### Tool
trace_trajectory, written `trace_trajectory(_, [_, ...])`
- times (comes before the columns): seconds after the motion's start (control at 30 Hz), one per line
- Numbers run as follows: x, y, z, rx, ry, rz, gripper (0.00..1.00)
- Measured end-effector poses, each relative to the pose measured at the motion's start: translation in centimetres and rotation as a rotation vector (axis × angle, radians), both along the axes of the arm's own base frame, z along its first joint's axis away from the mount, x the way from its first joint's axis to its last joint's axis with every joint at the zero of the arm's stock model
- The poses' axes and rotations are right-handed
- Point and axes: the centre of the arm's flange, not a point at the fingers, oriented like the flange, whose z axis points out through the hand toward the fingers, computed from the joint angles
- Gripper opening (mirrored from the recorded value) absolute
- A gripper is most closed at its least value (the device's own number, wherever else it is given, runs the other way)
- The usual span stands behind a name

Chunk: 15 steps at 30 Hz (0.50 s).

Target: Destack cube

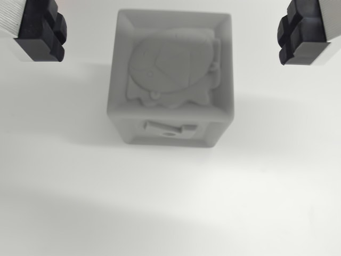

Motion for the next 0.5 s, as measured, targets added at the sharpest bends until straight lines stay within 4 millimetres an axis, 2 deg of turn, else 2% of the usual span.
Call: trace_trajectory(0.5, [0.0,0.0,6.1,0.001,-0.002,0.0,1.0])
